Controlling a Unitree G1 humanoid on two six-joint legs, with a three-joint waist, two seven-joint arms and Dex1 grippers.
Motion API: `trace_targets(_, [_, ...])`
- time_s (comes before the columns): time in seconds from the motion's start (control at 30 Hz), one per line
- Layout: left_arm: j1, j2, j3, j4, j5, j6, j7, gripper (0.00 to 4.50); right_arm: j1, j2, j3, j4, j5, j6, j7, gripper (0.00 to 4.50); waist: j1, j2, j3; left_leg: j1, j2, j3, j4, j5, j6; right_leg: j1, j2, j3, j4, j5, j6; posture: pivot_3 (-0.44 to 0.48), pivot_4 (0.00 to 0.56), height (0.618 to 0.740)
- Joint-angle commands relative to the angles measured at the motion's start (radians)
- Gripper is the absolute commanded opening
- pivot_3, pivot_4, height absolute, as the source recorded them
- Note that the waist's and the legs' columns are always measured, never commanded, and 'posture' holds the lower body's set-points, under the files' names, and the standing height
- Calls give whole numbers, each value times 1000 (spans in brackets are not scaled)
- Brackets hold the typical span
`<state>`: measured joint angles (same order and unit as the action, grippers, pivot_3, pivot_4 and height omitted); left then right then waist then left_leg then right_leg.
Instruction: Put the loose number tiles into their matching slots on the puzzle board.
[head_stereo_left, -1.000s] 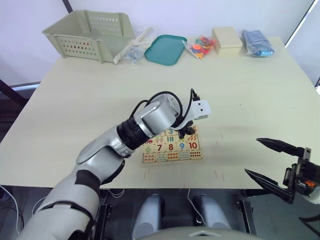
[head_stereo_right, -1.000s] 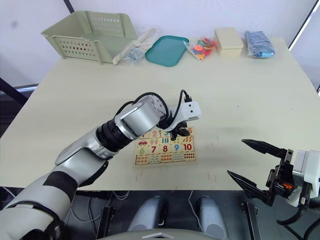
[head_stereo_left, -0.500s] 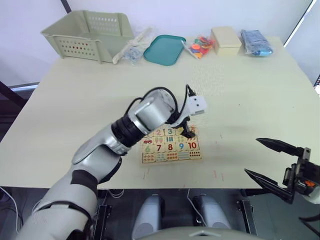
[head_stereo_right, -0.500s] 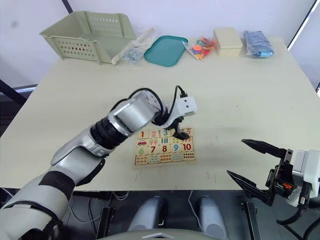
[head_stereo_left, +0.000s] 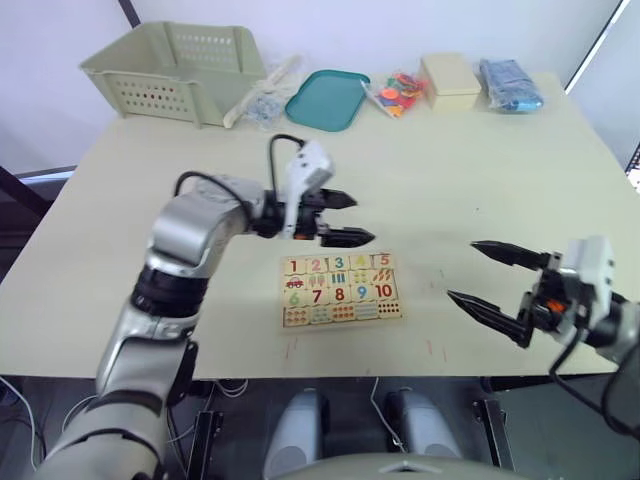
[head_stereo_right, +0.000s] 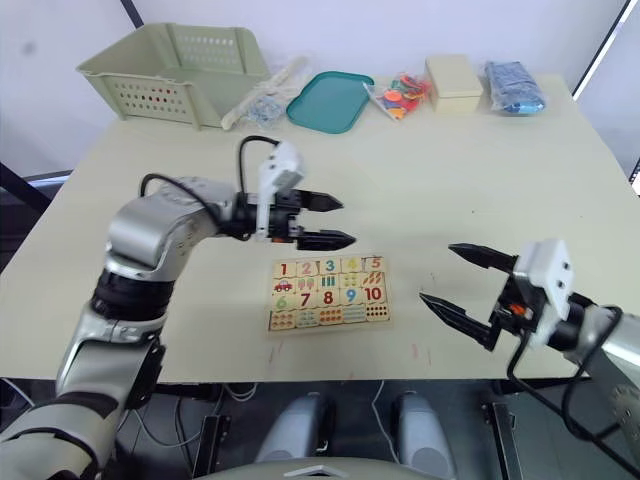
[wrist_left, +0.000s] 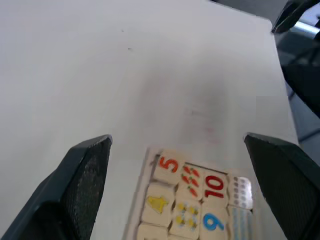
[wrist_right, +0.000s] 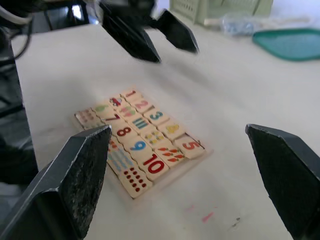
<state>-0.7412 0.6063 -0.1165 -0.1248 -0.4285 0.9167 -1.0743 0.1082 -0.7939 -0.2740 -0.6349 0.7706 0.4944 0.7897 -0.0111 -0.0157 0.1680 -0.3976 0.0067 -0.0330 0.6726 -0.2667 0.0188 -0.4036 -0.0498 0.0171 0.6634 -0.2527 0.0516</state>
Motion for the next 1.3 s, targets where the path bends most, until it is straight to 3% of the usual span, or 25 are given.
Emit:
trace_targets(0.03, [101, 41, 105, -41, -48, -119, -41, 4469, -136, -45, 73, 76, -28, 89, -16, 4500, 0, 0, 0, 0, 0, 1, 0, 0, 0, 0, 0, 1, 0, 0, 0, 0, 150, 740])
trace_targets(0.17, [215, 55, 209, -37, -78, -283, -76, 4469, -272, -58, 162, 176, -65, 144, 12, 4500, 3, 0, 0, -1, 0, 0, 0, 0, 0, 0, -1, -1, 0, 0, 0, 0, 150, 740])
trace_targets(0.3, [423, 83, 360, -46, -139, -397, -135, 4469, -452, -49, 324, 337, -188, 126, 97, 4500, -11, 0, 0, -1, 0, 0, 0, 0, 0, 0, -2, -1, -1, 0, 0, 0, 150, 740])
trace_targets(0.4, [548, 83, 435, -43, -154, -581, -237, 4469, -529, -24, 385, 419, -237, 119, 138, 4500, -13, 0, 0, 1, 1, 2, -2, 0, 0, -2, -2, 2, 0, 0, 0, 0, 150, 740])
trace_targets(0.5, [635, 121, 494, 0, -227, -554, -310, 4469, -591, 7, 429, 491, -282, 113, 170, 4500, -1, 0, 0, -1, 1, 1, -2, 0, 0, -3, -2, 1, 0, 0, 0, 0, 150, 740])
trace_targets(0.67, [730, 129, 533, 26, -228, -619, -336, 4469, -657, 55, 471, 571, -334, 105, 211, 4500, 4, 0, 0, -1, 1, 1, -2, 0, 0, -3, -4, 1, 0, 0, 0, 0, 150, 740])
trace_targets(0.83, [770, 133, 548, 63, -220, -659, -341, 4500, -694, 77, 507, 613, -377, 112, 249, 2912, -1, 0, 0, -1, 1, 1, -2, 0, 0, -3, -4, 0, 0, 1, 0, 0, 150, 740])
trace_targets(1.03, [794, 122, 540, 74, -219, -689, -316, 4500, -715, 81, 541, 628, -426, 122, 293, 69, -3, 0, 0, -1, 1, 1, -2, 0, 0, -4, -3, 0, 0, 1, 0, 0, 150, 740])
trace_targets(1.3, [810, 123, 527, 71, -219, -703, -310, 4500, -729, 112, 564, 639, -467, 132, 312, 69, -3, 0, 1, -1, 1, 1, -2, 0, 0, -4, -4, 0, 0, 1, 0, 0, 150, 740])
